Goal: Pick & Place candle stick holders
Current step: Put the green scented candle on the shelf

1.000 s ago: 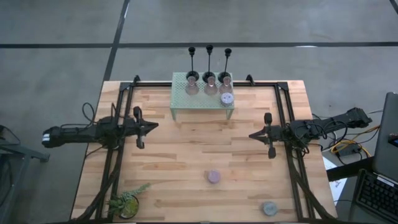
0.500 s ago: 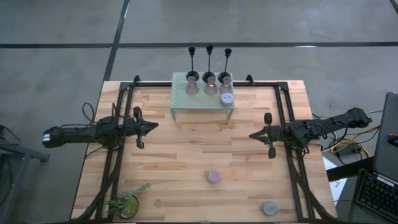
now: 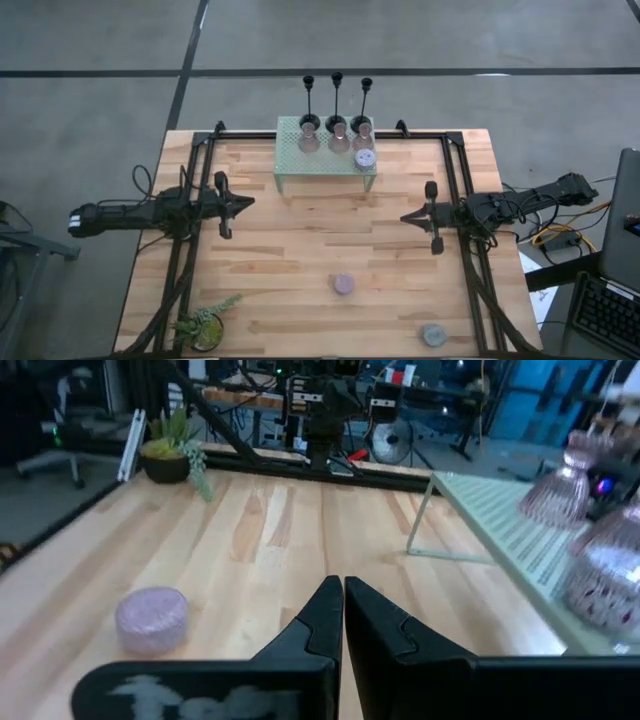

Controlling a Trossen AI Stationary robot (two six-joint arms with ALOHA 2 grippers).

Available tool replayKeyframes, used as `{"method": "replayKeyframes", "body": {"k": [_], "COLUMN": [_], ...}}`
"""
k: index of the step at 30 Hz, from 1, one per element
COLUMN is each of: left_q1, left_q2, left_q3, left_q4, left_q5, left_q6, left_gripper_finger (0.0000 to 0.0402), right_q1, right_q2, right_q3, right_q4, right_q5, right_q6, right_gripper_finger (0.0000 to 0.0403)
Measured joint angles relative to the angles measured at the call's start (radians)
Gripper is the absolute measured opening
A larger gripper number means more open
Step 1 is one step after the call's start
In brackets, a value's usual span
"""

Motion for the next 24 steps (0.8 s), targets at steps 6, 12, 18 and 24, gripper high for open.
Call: {"method": "replayKeyframes", "body": {"k": [6,12,18,24], "left_q1": [0.000,0.000,0.000,0.000], "left_q2": [0.000,0.000,0.000,0.000], "left_q3": [0.000,0.000,0.000,0.000], "left_q4": [-0.001,-0.002,-0.003,-0.002], "left_q5": [0.000,0.000,0.000,0.000], "left_q6": [0.000,0.000,0.000,0.000], "left_gripper_finger": [0.0023,0.0023,0.0023,0.0023], "right_q1": [-0.001,-0.001,-0.001,0.000], "right_q2": [0.002,0.052,0.183,0.398], "right_q3": [0.000,0.000,0.000,0.001], "right_q4": [0.087,0.362,0.649,0.777], "right_q5": [0.000,-0.074,-0.101,-0.194], "right_q6": [0.119,0.181,0.359,0.456], "right_gripper_finger": [0.0008,0.0008,0.0008,0.0008]}}
